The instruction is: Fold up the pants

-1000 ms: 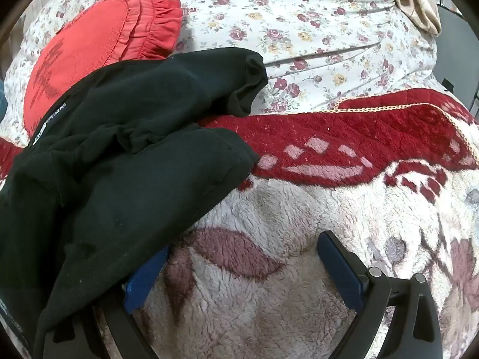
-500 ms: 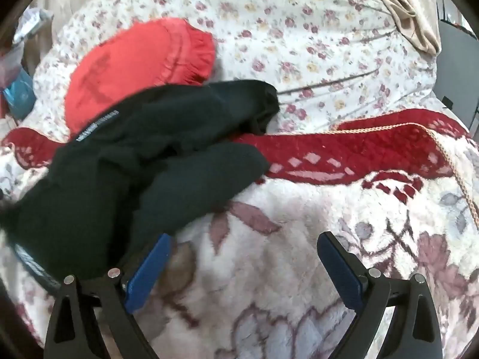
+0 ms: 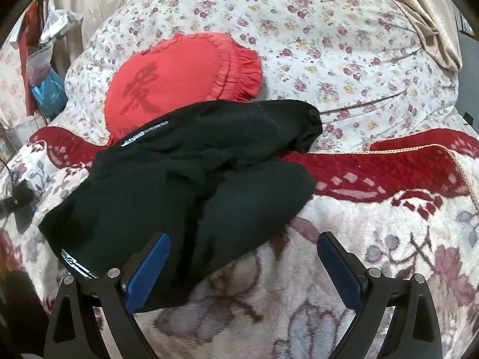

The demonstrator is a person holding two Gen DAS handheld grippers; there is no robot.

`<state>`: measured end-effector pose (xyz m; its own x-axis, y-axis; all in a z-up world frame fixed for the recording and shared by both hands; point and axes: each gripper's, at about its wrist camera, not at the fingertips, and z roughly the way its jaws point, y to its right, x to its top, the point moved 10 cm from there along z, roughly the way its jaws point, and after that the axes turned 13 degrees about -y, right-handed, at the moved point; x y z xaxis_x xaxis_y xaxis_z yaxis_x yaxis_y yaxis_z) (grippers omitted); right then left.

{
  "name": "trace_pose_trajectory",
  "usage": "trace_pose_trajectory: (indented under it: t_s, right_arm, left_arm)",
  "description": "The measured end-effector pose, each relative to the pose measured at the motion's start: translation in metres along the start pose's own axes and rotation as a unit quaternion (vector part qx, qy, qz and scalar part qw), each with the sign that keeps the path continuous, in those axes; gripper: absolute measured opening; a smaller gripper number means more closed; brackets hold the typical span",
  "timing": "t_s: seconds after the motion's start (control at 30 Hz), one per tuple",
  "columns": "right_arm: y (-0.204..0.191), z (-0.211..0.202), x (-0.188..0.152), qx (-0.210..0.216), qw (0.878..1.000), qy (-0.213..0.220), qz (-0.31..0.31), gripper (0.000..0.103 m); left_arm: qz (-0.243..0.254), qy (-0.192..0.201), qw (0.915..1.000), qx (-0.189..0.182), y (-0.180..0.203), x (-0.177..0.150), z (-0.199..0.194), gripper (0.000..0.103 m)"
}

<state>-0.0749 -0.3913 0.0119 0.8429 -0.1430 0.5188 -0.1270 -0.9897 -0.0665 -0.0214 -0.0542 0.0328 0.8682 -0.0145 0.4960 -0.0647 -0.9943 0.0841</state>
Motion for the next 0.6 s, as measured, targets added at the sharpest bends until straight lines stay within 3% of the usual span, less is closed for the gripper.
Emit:
trace_pose_trajectory:
  t_s: [0.6]
  right_arm:
    - [-0.008, 0.003, -0.002, 0.002, 1.000, -0.008, 0.005, 0.098]
  left_arm:
    - [0.029, -0.027, 0.9990, -0.020, 0.040, -0.020, 0.012, 0.100]
